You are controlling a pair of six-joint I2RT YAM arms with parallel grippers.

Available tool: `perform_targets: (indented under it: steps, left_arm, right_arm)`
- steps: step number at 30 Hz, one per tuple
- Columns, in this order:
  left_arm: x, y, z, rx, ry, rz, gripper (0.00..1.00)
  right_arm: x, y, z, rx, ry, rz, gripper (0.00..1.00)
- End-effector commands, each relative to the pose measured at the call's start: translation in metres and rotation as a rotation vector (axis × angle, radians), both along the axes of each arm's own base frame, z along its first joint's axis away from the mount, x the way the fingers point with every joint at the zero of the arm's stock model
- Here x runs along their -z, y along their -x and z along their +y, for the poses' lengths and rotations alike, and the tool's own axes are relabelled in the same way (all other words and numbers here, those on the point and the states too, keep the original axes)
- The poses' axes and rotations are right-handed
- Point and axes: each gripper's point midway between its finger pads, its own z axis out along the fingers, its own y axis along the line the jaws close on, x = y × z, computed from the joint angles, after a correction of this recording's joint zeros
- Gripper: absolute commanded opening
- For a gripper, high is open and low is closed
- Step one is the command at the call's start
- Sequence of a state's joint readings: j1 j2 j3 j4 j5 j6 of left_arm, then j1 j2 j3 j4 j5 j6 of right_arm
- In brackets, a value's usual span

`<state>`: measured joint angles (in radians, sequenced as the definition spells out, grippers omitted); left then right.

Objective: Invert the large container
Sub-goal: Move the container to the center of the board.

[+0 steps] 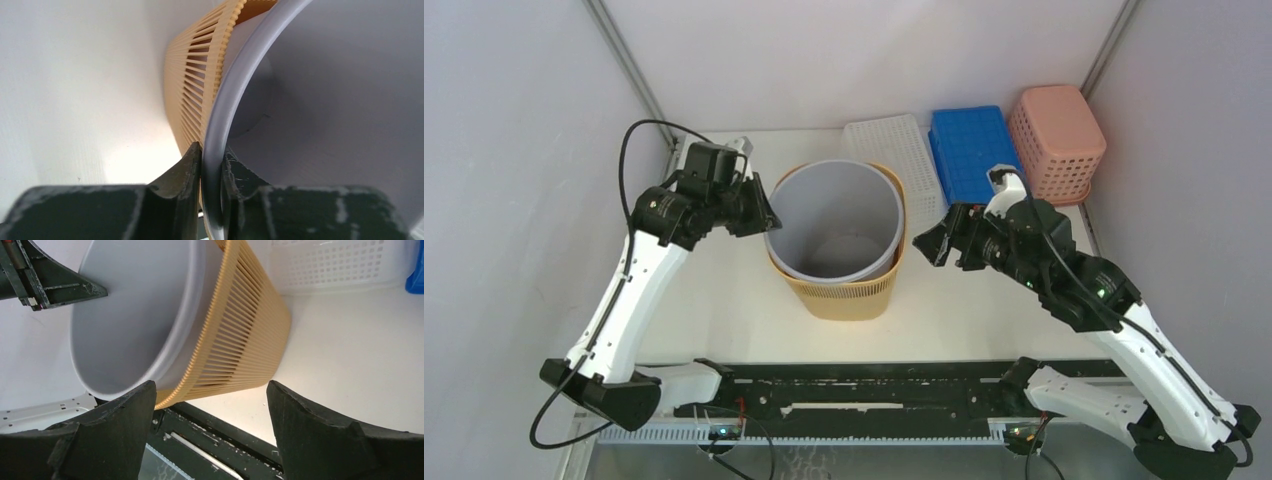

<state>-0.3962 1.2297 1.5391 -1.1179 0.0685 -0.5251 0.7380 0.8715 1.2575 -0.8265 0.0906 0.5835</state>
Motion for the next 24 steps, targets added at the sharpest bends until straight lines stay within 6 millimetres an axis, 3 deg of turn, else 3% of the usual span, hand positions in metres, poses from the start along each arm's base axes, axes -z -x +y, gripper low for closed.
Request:
perform_targets:
  steps: [1, 12, 17, 24]
  left_arm:
    - [-0.058, -0.003, -0.020, 0.044, 0.136, -0.144, 0.23]
    - [-0.079, -0.004, -0.030, 0.086, 0.161, -0.181, 0.34]
    - [-0.070, -0.008, -0.026, 0.079, 0.114, -0.165, 0.38]
    - [-0.061, -0.008, -0.009, 0.031, 0.032, -0.165, 0.39]
  right_arm:
    - [-0.014, -0.001, -0.008, 0.015, 0.008, -0.030, 0.88]
    - [-0.025, -0.030, 0.006, 0.020, 0.041, -0.062, 0.82]
    - [-0.018, -0.049, 0.012, 0.034, 0.074, -0.047, 0.81]
    - [-0.014, -0.062, 0.021, 0.026, 0.088, -0.028, 0.81]
